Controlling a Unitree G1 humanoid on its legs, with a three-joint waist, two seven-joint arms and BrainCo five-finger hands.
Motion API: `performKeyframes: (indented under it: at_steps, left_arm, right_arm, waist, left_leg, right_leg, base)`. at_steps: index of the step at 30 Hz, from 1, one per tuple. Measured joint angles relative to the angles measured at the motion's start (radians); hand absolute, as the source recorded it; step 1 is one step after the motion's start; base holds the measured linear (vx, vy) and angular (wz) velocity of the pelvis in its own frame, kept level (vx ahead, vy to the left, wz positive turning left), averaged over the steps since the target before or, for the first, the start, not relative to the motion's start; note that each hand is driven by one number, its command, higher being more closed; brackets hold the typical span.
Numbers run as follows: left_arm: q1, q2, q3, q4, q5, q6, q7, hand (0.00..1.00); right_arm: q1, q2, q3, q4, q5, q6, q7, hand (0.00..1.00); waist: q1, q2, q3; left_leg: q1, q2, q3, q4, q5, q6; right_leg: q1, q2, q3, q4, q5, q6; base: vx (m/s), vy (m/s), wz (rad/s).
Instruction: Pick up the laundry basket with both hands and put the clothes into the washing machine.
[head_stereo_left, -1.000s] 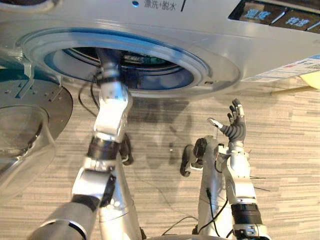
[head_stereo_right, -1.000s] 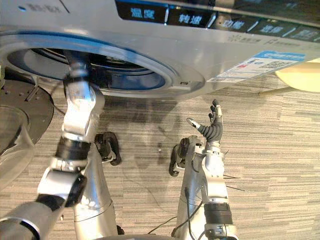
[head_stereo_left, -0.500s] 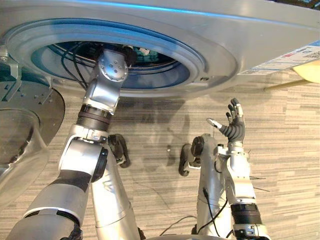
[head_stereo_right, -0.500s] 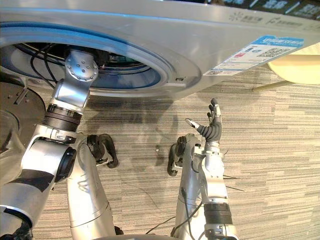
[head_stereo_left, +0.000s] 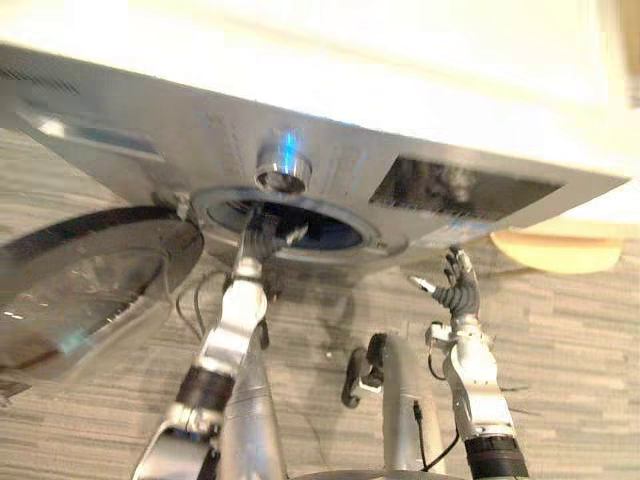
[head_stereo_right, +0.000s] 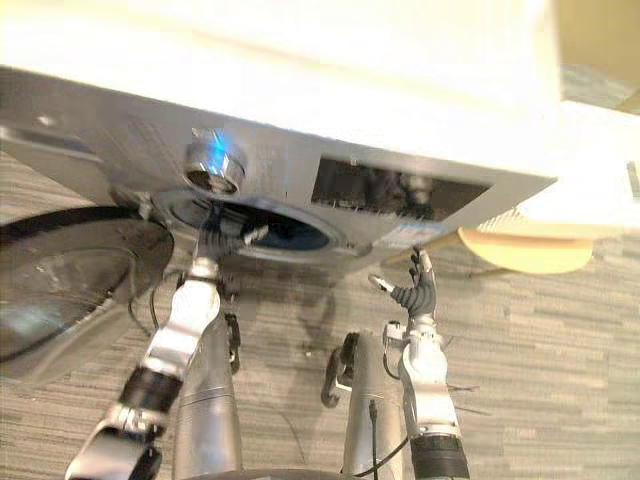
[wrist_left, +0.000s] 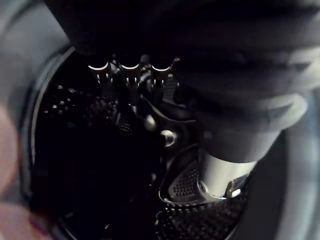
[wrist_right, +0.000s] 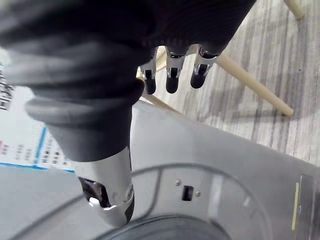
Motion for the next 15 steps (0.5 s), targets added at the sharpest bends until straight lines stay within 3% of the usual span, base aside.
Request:
performKeyframes:
  at_steps: [5, 10, 13, 15]
  left_arm:
    - [0.179, -0.062, 0.074, 0.094, -0.04, -0.001, -0.039, 0.0]
    - [0.206, -0.066, 0.173, 0.395, -0.037, 0.002, -0.041, 0.0]
    - [0.192, -0.042, 0.202, 0.531, -0.036, 0.01, -0.054, 0.0]
    - [0.198, -0.028, 0.204, 0.559, -0.035, 0.011, -0.059, 0.0]
  right_arm:
    - [0.055, 0.001, -0.004, 0.108, -0.008, 0.019, 0.01, 0.0]
    - [0.041, -0.005, -0.035, 0.337, -0.009, 0.018, 0.024, 0.0]
    - [0.001, -0.023, -0.068, 0.522, -0.016, 0.025, 0.034, 0.0]
    - [0.002, -0.029, -0.071, 0.563, -0.016, 0.029, 0.038, 0.0]
  waist:
    - [0.003, 0.011, -0.073]
    - [0.0, 0.038, -0.181]
    - [-0.001, 0.051, -0.193]
    - [-0.001, 0.052, -0.192]
  left_leg:
    - [0.271, -0.019, 0.073, -0.275, 0.075, 0.01]
    - [0.498, -0.053, 0.154, -0.605, 0.198, 0.018]
    - [0.634, -0.081, 0.194, -0.83, 0.302, 0.019]
    - [0.677, -0.087, 0.207, -0.867, 0.314, 0.017]
  right_leg:
    - [0.255, 0.002, -0.03, -0.294, 0.107, 0.025]
    - [0.443, 0.026, -0.026, -0.651, 0.271, 0.048]
    - [0.543, 0.043, -0.02, -0.832, 0.365, 0.054]
    - [0.572, 0.051, -0.011, -0.853, 0.376, 0.053]
  base:
    - [0.2, 0.037, 0.04]
    - [0.14, 0.052, -0.21]
    - [0.1, 0.03, -0.17]
    - [0.03, 0.021, -0.18]
